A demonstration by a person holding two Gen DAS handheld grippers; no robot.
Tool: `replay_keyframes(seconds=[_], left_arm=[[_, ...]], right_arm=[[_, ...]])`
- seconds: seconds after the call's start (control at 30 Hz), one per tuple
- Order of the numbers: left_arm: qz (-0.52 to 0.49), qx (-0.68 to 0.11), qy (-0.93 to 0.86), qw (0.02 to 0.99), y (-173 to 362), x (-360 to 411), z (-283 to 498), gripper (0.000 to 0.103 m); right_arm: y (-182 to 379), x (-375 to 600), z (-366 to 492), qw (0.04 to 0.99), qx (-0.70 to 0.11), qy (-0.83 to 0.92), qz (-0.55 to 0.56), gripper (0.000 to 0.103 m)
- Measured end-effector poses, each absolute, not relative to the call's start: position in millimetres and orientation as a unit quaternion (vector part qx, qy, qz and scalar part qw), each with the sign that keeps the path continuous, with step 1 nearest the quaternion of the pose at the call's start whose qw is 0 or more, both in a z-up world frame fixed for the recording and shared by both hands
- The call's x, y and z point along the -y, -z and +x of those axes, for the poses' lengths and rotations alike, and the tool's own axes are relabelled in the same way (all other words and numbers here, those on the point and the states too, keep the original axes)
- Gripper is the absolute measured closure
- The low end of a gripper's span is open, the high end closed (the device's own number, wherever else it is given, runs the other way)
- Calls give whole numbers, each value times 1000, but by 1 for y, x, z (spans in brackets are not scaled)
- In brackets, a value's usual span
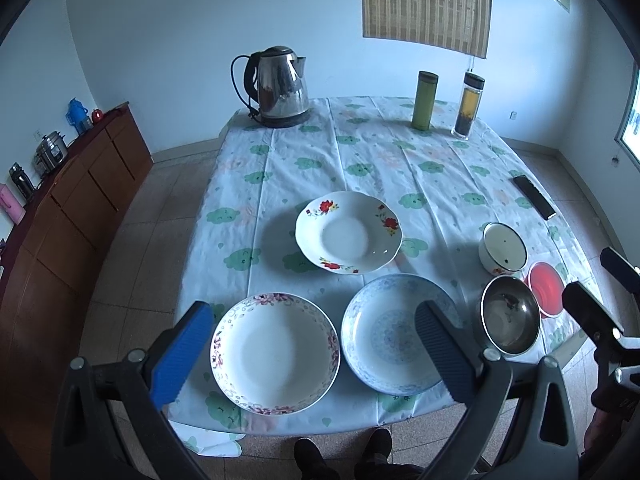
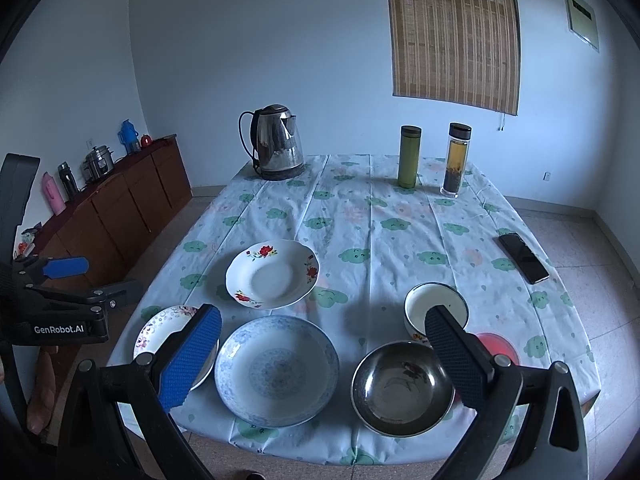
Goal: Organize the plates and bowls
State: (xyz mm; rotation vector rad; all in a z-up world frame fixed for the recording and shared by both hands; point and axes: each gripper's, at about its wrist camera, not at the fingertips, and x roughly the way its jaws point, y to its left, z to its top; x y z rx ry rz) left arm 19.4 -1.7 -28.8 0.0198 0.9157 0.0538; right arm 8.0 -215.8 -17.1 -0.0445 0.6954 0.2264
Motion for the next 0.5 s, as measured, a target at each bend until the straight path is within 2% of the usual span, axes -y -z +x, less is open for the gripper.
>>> replay_keyframes(seconds=[0.23, 0.5], left_arm=[[4, -451, -37, 892, 30, 10, 22, 1], [-34, -489, -58, 869, 46, 7, 26, 1]], right_arm=[[17, 220, 13, 930, -344, -129, -28, 1], [27, 230, 27, 914, -368, -171, 15, 1]])
